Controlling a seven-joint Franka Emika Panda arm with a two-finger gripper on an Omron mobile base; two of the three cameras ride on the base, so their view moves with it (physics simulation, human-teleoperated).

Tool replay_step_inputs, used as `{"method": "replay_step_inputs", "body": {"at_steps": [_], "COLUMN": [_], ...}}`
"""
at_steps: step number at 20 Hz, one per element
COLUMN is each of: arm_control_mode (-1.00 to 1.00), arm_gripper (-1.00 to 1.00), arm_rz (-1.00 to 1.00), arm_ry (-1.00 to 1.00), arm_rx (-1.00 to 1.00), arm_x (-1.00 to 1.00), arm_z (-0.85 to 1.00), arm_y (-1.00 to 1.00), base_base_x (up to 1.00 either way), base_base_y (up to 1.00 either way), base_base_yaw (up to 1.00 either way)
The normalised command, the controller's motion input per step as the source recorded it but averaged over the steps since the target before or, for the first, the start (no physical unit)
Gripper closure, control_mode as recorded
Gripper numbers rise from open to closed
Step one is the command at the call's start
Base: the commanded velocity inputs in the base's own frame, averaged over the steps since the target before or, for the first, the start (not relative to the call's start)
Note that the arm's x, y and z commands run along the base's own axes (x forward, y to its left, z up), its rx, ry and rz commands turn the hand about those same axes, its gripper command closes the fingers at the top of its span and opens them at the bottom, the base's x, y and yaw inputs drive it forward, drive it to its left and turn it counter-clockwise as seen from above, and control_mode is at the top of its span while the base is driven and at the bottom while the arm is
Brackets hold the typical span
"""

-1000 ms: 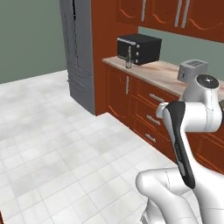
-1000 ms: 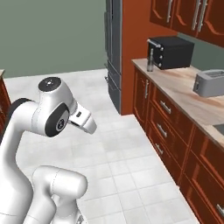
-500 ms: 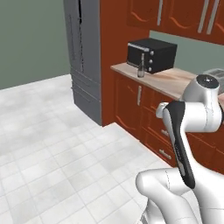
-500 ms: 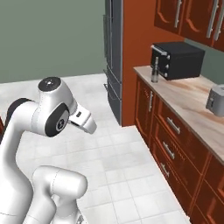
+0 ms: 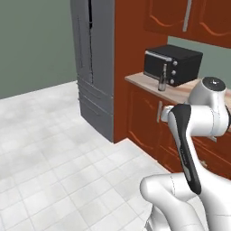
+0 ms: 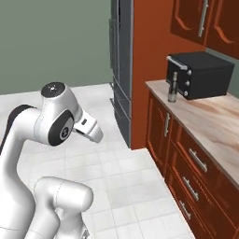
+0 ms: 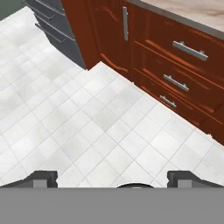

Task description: There is a wine glass and glass cup on the dining counter. Place the wine bottle next to the wine glass and the juice bottle next to the glass cup.

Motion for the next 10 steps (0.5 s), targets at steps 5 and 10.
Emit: {"method": "replay_step_inputs", "body": {"at_steps": [5, 10], "arm_control_mode": [1.00, 1.00], "arm_gripper": [-1.00, -1.00], "arm_rz": [0.00, 0.00], "arm_ry": [0.00, 0.00], "arm_rx": [0.00, 0.00], "arm_x": [0.00, 0.00], "arm_z": [0.00, 0.00], "arm_y": [0.00, 0.00], "base_base_x": [0.72, 0.59], "base_base_y": [0.17, 0.26], "base_base_yaw": [-0.33, -0.47]}}
